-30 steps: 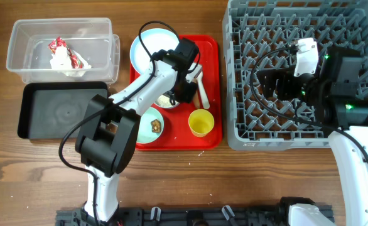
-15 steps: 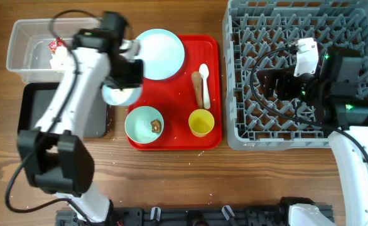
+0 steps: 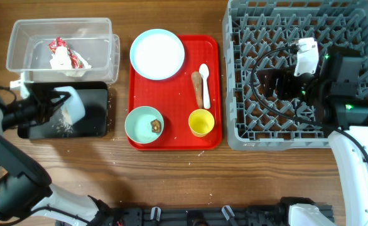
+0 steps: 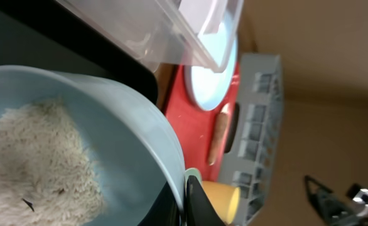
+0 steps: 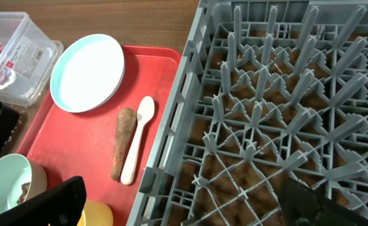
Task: Sort waste into correct bins and load items into the dishwasher rack
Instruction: 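Carry the bowl over the black tray and tip the rice out, then set the emptied blue bowl back on the red tray, then grasp the small green bowl with the brown scrap using the left gripper, then tip the brown scrap out onto the black tray, then return the green bowl to the red tray, then grasp the yellow cup with the left gripper and lift it toward the right gripper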
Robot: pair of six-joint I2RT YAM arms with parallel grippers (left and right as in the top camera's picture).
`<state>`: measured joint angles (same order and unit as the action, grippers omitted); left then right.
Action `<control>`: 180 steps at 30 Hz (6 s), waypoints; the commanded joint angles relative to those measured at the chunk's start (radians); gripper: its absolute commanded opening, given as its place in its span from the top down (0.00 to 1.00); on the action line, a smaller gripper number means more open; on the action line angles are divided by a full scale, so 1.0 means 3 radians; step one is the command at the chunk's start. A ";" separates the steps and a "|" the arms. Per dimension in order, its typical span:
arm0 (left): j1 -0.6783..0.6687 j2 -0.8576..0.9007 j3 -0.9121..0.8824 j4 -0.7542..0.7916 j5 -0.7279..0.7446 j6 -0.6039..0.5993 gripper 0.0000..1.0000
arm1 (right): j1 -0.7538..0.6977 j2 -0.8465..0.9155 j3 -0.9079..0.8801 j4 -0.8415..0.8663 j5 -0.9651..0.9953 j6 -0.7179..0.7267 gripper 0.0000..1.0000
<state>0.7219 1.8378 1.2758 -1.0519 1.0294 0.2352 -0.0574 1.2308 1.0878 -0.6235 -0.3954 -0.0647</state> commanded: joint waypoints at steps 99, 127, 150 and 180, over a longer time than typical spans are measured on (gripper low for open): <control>-0.3471 -0.1020 0.0075 -0.0064 -0.3073 -0.1928 0.96 | 0.0006 0.0078 0.0062 0.0025 0.0022 0.0314 0.00; 0.0315 0.0037 0.0065 -0.0178 0.1673 -0.0196 0.96 | 0.0008 0.0078 0.0062 0.0022 0.0022 0.0312 0.00; -0.3972 -0.0109 0.0010 0.0004 -0.2988 -0.1787 0.90 | 0.0006 0.0078 0.0062 -0.0024 0.0023 0.0310 0.00; -0.4278 0.0197 0.0429 0.0238 -0.2360 -0.0895 0.71 | 0.0006 0.0078 0.0061 -0.0020 0.0022 0.0312 0.00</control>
<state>-0.5602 1.8847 1.3983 -0.9916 0.3229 -0.0475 -0.0574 1.2446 1.0878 -0.6296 -0.3954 0.0223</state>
